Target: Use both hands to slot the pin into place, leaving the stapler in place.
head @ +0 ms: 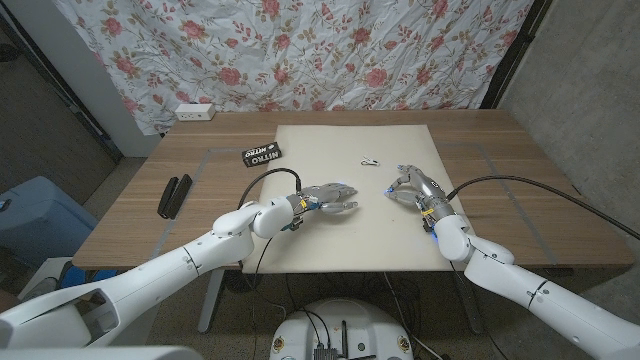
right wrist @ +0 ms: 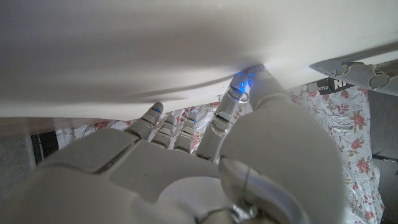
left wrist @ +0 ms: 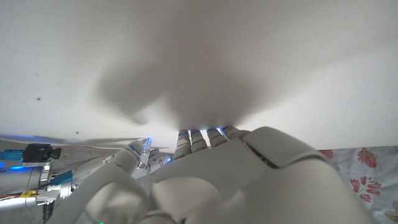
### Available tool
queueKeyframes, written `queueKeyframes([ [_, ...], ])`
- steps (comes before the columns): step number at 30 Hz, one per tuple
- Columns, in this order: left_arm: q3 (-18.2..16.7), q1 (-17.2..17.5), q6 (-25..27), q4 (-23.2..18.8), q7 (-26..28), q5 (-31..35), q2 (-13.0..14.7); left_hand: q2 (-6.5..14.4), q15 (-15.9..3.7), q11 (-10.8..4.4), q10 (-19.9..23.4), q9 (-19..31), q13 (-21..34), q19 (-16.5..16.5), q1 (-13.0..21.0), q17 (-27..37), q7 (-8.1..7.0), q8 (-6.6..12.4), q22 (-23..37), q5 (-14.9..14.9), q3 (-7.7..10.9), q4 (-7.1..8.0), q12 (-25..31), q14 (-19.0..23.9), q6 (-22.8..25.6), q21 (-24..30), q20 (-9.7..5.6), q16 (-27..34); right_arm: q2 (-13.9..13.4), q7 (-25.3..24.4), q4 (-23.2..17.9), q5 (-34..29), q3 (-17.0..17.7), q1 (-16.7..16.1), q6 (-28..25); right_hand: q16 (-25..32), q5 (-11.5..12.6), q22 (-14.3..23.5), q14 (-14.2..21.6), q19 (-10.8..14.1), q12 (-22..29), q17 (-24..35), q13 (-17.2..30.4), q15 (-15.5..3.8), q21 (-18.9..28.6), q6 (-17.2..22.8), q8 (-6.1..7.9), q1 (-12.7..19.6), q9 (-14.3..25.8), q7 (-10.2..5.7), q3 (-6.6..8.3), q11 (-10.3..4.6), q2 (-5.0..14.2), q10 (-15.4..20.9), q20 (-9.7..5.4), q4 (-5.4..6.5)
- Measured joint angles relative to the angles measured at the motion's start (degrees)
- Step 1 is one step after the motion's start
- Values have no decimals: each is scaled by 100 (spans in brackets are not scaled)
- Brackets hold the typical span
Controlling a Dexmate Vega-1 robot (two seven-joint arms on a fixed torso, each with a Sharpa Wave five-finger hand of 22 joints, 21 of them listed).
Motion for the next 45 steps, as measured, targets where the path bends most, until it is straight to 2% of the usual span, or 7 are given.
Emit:
queueKeyframes([
  [5,-20,54,59,-78,-4,20,39,0,0,-2,1,-3,2,0,0,-14,-33,-13,1,0,0,0,-3,0,32,0,-1,-4,-31,13,-19,0,-1,-20,-22,0,-1,0,0,17,0,0,0,0,0,0,-18,0,0,0,0,0,0,0,-18,0],
  [16,-48,107,123,-145,-4,63,91,15,13,-13,12,-3,2,-1,48,-23,1,6,6,49,19,-19,8,13,65,0,-2,-5,-76,21,-54,-6,-1,-50,-66,0,-3,-1,41,93,0,1,1,-41,43,1,-44,-20,1,-3,2,-2,-20,-45,30,3],
  [19,-48,107,127,-145,-1,72,91,15,13,-13,11,-2,2,-2,48,-23,1,6,6,49,18,-18,8,13,65,-1,-2,-5,-79,21,-59,-6,-2,-49,-66,0,-19,-1,40,105,0,1,1,-41,43,51,-60,-20,1,-53,41,20,-20,-63,18,7],
  [26,-74,121,127,-156,14,80,123,15,13,-25,23,1,0,-2,48,-19,1,6,7,49,67,-16,8,13,64,-1,-3,-5,-103,65,-73,-37,-17,-33,-104,0,1,-1,39,174,-23,1,16,22,43,-74,-200,28,40,-173,48,39,-68,-166,30,-1],
  [33,-83,114,107,-147,16,80,132,16,13,-34,32,1,-3,-3,47,-17,0,5,7,49,66,-16,8,12,64,-2,-5,-6,-131,107,-88,-42,-21,-28,-105,0,1,0,8,277,-23,17,16,53,42,-223,-243,33,58,-149,48,72,-73,-217,133,-1],
  [37,-88,100,86,-130,7,78,134,1,12,-34,32,1,-3,-11,62,-17,0,5,7,49,90,-39,8,12,63,-3,-12,-20,-142,126,-86,-42,-26,-21,-85,0,1,2,8,276,-23,17,16,53,42,-259,-288,33,74,-150,37,40,-72,-248,133,11],
  [45,-96,55,54,-73,-12,56,131,1,12,-10,76,1,1,12,62,-16,23,3,7,49,137,-39,6,12,87,-6,11,-21,-155,166,-50,-50,-41,10,-7,0,1,2,8,317,-23,17,16,53,41,-387,-334,32,98,-149,30,94,-73,-301,174,17],
])
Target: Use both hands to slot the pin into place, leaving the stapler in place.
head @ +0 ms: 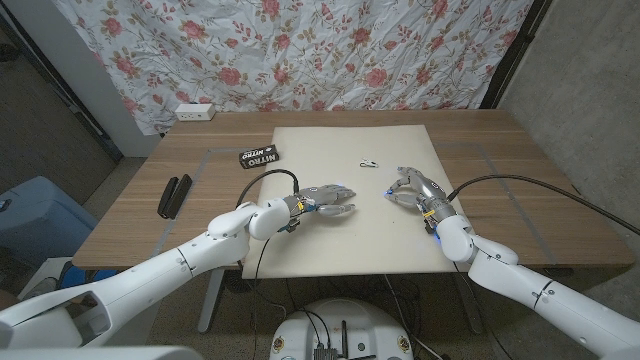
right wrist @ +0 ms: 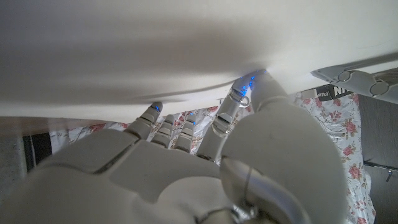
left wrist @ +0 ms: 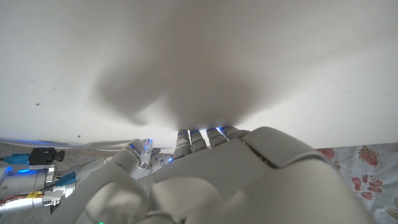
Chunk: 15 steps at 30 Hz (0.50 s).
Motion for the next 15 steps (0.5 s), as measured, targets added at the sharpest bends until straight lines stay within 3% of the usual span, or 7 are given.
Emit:
queueKeyframes([
  [15,-6,-49,-8,79,-48,-71,-28,0,-2,8,8,-1,2,1,0,-2,0,-1,-4,0,47,0,19,-2,-1,-21,1,-2,-50,154,109,-36,-31,77,298,0,-23,-2,-103,-2,-22,-1,0,102,0,-393,-169,-93,23,8,-80,39,-90,-182,1,45],
])
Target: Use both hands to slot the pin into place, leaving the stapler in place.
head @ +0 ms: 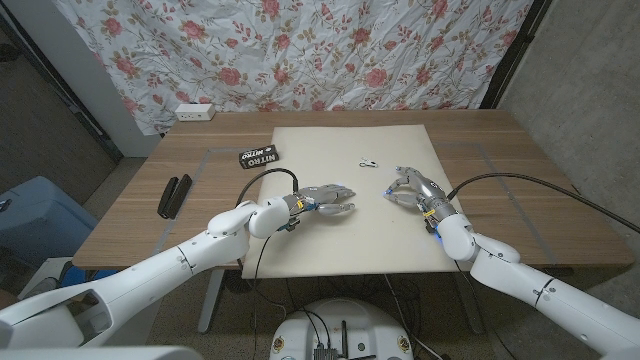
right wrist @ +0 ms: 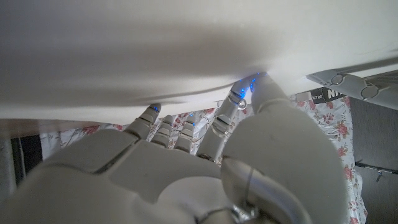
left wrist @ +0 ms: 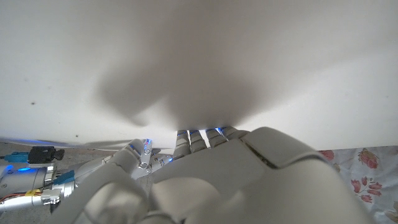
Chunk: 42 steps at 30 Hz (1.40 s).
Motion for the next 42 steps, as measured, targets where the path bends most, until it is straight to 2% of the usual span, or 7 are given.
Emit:
queueKeyframes([
  [7,9,-39,-3,42,-47,-37,-19,0,6,1,0,-1,0,40,0,-2,-12,-1,-3,0,0,0,0,6,50,-18,-23,-9,-9,23,64,-9,-1,23,122,0,1,0,9,-40,0,0,0,54,-26,-126,-56,-60,3,-1,-1,10,-15,-72,40,1],
  [13,31,-80,-13,75,-91,-52,-31,0,14,1,0,-1,-1,40,0,-4,-12,-1,-2,0,10,11,0,14,50,-19,-23,2,-20,52,108,-10,-1,37,227,0,2,-3,-40,-41,0,-1,0,104,-27,-325,-162,-157,-1,9,-48,110,-112,-172,41,-1],
  [16,45,-111,-23,103,-115,-62,-40,0,14,1,0,-1,-1,40,0,-3,-12,-1,1,0,24,24,0,14,50,-19,-23,2,-28,77,128,-10,5,40,313,0,3,-1,-71,-61,0,-1,0,134,-38,-394,-184,-159,0,4,-79,121,-112,-226,61,30],
  [26,49,-121,-41,115,-184,-103,-45,0,1,1,0,-2,-6,40,0,0,-12,-1,2,0,23,24,-2,29,49,6,-23,0,-52,89,147,-6,37,37,339,0,3,2,-112,-61,0,27,0,174,-40,-670,-317,-233,2,8,-96,165,-113,-328,61,14],
  [30,74,-164,-41,148,-208,-119,-54,0,-7,-19,21,-4,-5,40,0,0,-12,-1,1,0,23,24,-4,37,48,6,-23,-6,-62,141,147,16,49,28,470,-46,3,2,-143,-102,0,27,0,205,-40,-811,-399,-294,2,8,-119,207,-173,-412,101,23],
  [37,90,-174,-41,144,-244,-138,-43,0,-6,-19,20,-2,-4,39,0,-5,-13,-9,-3,0,32,33,-19,36,48,4,-23,-7,-98,225,128,56,82,6,590,-46,3,2,-204,-102,0,53,28,267,-42,-1088,-558,-325,-4,-1,-119,256,-144,-567,101,23],
  [42,92,-160,-38,105,-254,-138,-15,0,-5,-18,19,0,-4,39,0,-6,-13,3,-3,0,63,16,0,35,47,-2,-23,1,-124,271,105,75,103,-3,628,-46,3,2,-267,-206,0,60,29,329,-66,-1305,-651,-413,-28,11,-160,297,-173,-665,122,29],
])
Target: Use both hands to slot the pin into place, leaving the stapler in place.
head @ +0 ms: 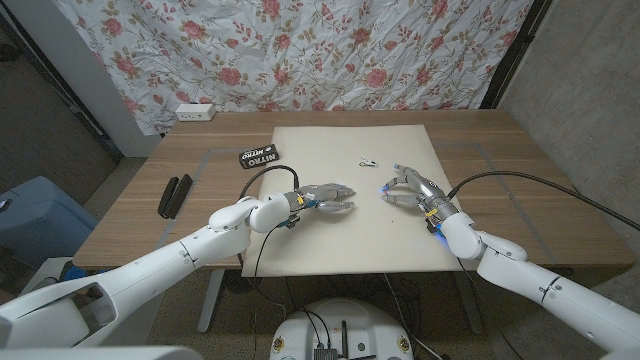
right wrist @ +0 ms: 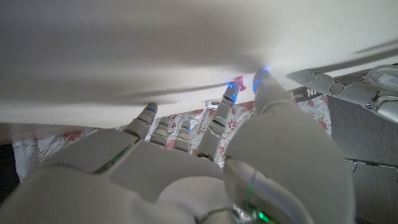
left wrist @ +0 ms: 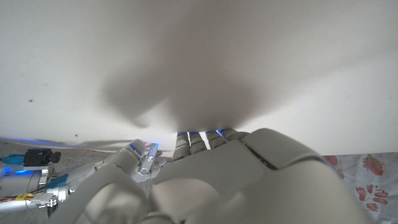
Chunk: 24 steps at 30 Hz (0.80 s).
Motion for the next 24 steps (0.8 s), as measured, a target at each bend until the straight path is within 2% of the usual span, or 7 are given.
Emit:
queueKeyframes([
  [8,-3,27,8,-43,0,27,36,0,1,0,-1,0,-1,0,0,1,24,-1,0,0,1,1,0,-1,24,-17,0,-1,-64,91,-48,24,45,-22,80,-47,1,1,-71,-83,0,20,0,71,1,-326,-162,-140,-1,-5,-62,55,-46,-96,40,33],
  [10,-5,27,1,-44,0,36,39,0,1,1,-1,0,0,0,0,1,25,-1,1,0,15,16,0,0,25,-17,0,-1,-82,111,-64,26,57,-29,89,-48,22,2,-95,-112,0,44,0,90,1,-452,-237,-204,0,10,-73,71,-7,-157,30,45],
  [12,-8,28,-21,-44,13,51,44,0,1,1,-1,0,0,0,0,2,33,-2,1,0,15,16,-1,0,32,-17,0,-1,-111,135,-91,32,73,-38,96,-48,22,3,-147,-168,0,46,-1,102,1,-624,-333,-318,0,8,-101,115,-12,-218,81,73],
  [16,-17,34,-64,-33,61,71,47,0,10,1,-1,0,0,0,0,7,11,1,3,0,15,16,-1,9,56,-17,0,-1,-162,200,-129,57,108,-54,113,-47,22,17,-206,-237,0,73,-1,161,1,-960,-529,-462,-24,17,-148,144,-21,-309,49,120],
  [19,-17,34,-96,-33,104,85,47,0,22,-10,14,0,3,1,0,9,-8,23,8,0,15,15,-1,21,76,-17,1,-1,-190,200,-140,57,126,-62,113,-48,22,14,-227,-278,0,73,-1,139,1,-1125,-622,-566,-27,20,-197,167,-21,-332,70,134],
  [22,-26,48,-119,-20,140,96,49,0,30,2,46,1,4,12,0,12,0,24,14,0,39,-9,-1,30,86,-17,12,-1,-210,258,-140,78,138,-65,161,-47,21,10,-238,-318,0,73,-1,131,1,-1287,-717,-686,-50,19,-228,184,-21,-348,31,152],
  [24,-39,57,-137,-18,170,108,51,0,38,20,66,2,4,24,0,17,-1,38,14,0,39,-9,-1,39,87,-17,24,0,-220,289,-140,90,147,-65,199,-48,22,10,-278,-339,0,98,-1,172,1,-1326,-734,-719,-53,18,-228,196,11,-361,9,152],
])
